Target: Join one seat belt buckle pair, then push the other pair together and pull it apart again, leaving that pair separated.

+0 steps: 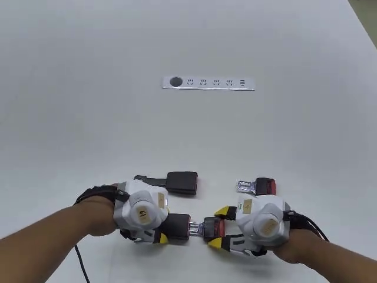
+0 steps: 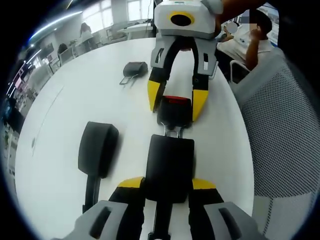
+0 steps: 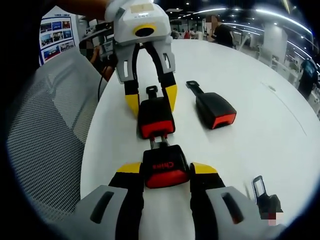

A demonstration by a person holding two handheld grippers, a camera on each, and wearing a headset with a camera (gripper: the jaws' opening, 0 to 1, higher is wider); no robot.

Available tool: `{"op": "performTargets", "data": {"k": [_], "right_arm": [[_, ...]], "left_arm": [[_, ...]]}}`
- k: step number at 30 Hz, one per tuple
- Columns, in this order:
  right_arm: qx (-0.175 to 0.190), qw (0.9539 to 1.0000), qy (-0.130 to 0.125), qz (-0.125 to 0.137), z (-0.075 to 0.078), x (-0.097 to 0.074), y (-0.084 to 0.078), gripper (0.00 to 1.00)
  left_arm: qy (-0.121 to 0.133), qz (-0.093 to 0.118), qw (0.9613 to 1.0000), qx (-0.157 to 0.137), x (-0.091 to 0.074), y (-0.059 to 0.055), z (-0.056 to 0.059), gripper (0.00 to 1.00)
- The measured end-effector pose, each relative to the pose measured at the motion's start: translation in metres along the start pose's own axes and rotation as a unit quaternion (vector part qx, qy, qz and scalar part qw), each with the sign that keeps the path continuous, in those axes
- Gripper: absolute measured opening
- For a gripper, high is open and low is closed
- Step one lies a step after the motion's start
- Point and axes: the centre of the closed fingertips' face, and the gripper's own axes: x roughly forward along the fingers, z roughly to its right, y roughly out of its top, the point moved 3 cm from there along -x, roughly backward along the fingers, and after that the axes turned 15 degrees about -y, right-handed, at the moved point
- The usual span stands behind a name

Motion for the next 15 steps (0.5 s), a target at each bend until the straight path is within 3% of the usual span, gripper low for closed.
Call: {"op": "performTargets", "data": {"k": [15], "right_arm": [[0.013,0.9999,-0.003,0.0,-0.0016,0.004,0.0052,0.34]], "left_arm": [[-0.007,-0.008,0.9998,0.014,-0.0006,0.0005,-0.0001,0.34]]}}
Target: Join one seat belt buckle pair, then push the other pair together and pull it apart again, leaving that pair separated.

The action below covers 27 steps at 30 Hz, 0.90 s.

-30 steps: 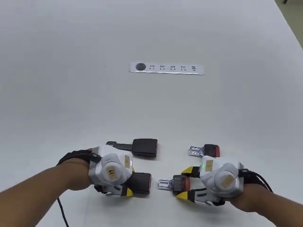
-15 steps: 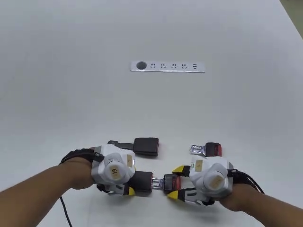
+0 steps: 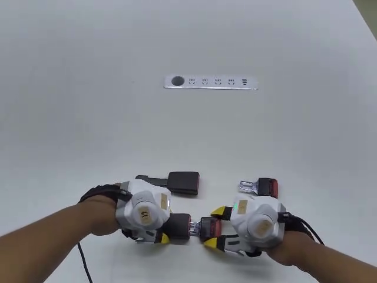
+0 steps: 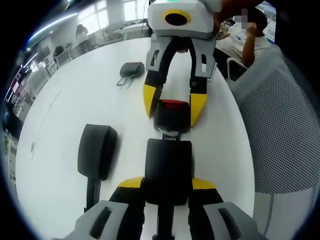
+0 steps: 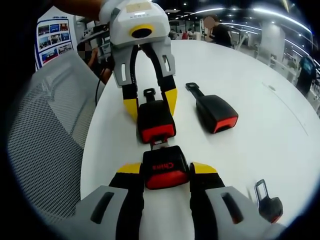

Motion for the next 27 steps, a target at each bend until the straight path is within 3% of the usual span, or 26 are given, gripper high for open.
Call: {"op": "performTargets", "data": {"k": [23,24,25,27], "right_arm": [[0.017,0.9998,0.0,0.009,-0.007,0.009,0.013,0.34],[0.007,0.9996,-0.002,0.027,-0.007,0.012,0.02,0.34],[0.018,0.9998,0.0,0.012,-0.008,0.009,0.017,0.34],[0.018,0.9998,-0.001,0.012,-0.009,0.005,0.019,0.34]], "left_arm": [[-0.008,0.011,0.9998,0.014,-0.001,-0.002,-0.001,0.33],[-0.012,0.012,0.9997,0.018,-0.001,-0.002,-0.001,0.33],[-0.01,0.013,0.9998,0.014,-0.001,-0.003,-0.001,0.33],[-0.01,0.013,0.9997,0.016,-0.002,-0.002,-0.001,0.33]]}}
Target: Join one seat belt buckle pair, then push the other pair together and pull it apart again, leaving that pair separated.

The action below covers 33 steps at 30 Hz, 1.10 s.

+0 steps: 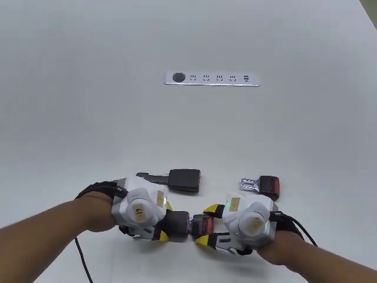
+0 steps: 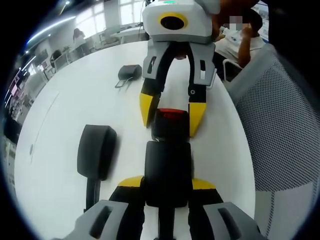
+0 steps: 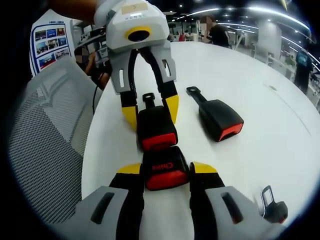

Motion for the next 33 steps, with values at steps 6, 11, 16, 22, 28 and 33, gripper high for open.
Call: {"op": "performTargets", "data": {"k": [6,11,16,22,28,33], "right_arm": [[0.0,1.0,0.002,0.001,0.0005,-0.0023,-0.0019,0.34],[-0.005,0.9999,0.009,0.005,-0.0004,-0.0068,-0.0014,0.34],[-0.007,0.9999,0.009,0.011,0.0007,-0.0057,-0.0018,0.34],[-0.015,0.9998,0.012,0.01,0.0006,-0.0066,-0.0027,0.34],[-0.025,0.9994,0.021,0.006,0.0002,-0.0062,-0.0049,0.34],[-0.037,0.9991,0.02,0.008,0.0004,-0.0046,-0.0066,0.33]], "left_arm": [[-0.001,0.008,1.0,0.005,-0.001,-0.0021,0.0001,0.34],[-0.017,0.01,0.9994,0.029,-0.0024,-0.0039,0.0,0.34],[-0.02,0.017,0.9989,0.039,-0.0023,-0.0049,0.0006,0.34],[-0.021,0.029,0.9984,0.044,-0.0019,-0.0077,-0.0002,0.34],[-0.024,0.04,0.9978,0.048,-0.0018,-0.0083,-0.0006,0.34],[-0.026,0.041,0.9975,0.051,-0.0013,-0.0085,-0.0001,0.34]]}}
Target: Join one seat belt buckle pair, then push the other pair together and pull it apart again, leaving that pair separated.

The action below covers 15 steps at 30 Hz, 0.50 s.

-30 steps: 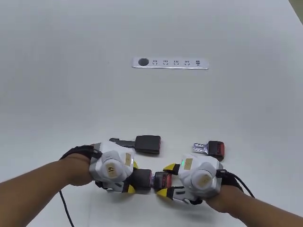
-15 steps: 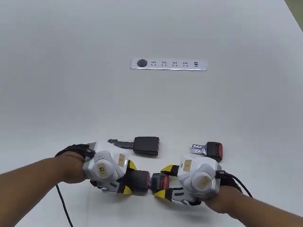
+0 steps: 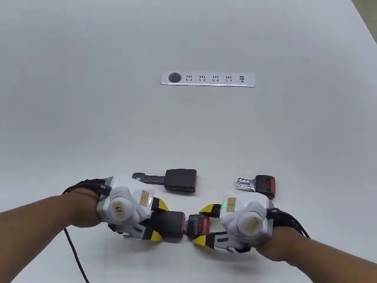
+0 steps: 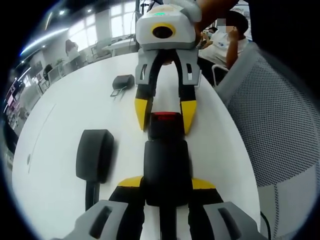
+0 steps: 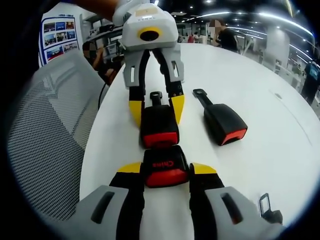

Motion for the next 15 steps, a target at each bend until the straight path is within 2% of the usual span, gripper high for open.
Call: {"op": "performTargets", "data": {"k": [11,15], "right_arm": [[0.003,0.9999,0.0,0.01,0.0018,0.0025,-0.0018,0.33],[0.006,0.9999,-0.001,0.012,0.0005,0.0001,0.0031,0.33]], "left_arm": [[-0.001,0.012,0.9999,-0.004,0.0004,-0.0008,-0.0001,0.33],[-0.001,0.012,0.9999,-0.003,0.0002,0.0008,0.0003,0.33]]}}
